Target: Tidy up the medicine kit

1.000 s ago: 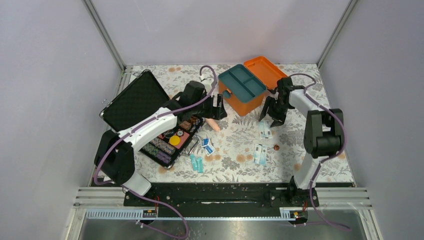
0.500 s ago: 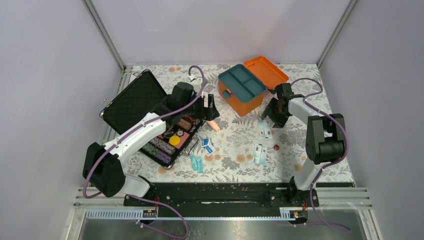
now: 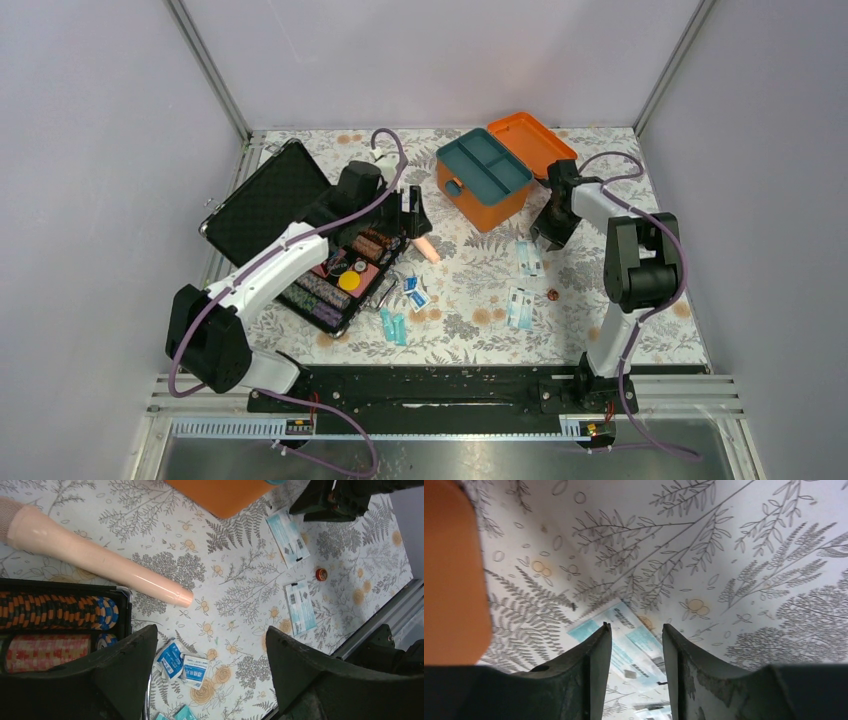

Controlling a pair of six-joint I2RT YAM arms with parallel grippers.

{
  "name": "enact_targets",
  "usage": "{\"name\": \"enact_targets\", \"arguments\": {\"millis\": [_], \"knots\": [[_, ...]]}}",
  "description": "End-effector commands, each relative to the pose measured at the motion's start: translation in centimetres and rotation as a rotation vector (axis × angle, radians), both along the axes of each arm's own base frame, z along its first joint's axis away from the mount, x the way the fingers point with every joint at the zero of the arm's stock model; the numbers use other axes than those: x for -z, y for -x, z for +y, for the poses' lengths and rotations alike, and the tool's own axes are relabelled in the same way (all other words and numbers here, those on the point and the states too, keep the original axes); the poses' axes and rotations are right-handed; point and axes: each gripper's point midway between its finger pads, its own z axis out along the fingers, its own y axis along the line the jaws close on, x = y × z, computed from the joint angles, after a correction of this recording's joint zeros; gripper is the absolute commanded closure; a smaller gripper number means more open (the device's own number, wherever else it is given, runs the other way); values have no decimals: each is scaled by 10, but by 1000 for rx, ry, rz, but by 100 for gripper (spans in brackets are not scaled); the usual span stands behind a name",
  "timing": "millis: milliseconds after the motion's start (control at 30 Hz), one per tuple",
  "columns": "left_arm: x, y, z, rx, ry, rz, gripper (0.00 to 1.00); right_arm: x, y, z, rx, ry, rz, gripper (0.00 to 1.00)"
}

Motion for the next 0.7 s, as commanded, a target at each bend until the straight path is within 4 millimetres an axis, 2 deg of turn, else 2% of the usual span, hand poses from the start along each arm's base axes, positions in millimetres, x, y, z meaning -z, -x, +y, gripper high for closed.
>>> {"name": "enact_targets", "arguments": {"millis": [0,133,167,233,333,467,600,667], "knots": [[-38,-20,0,-9,63,-87,22,-4,10,-16,-90,103,70,51],[-51,-29,6,-24,78,-91,22,-3,20,-17,-259,108,156,52],[-53,-31,8,-28,82,-94,22,-5,19,-19,-292,119,170,56],[-57,-36,11,-41,90,-105,22,-7,15,-23,-361,142,176,74],[-61,-41,17,-69,109,-108,22,-9,7,-27,-409,176,173,87],[-68,-43,22,-96,147,-108,22,-12,2,-28,-564,277,180,89],[-82,-44,28,-112,180,-134,22,-14,-3,-23,-805,413,221,89],[-90,-42,32,-118,192,-151,22,-5,1,-26,-904,448,291,89]]}}
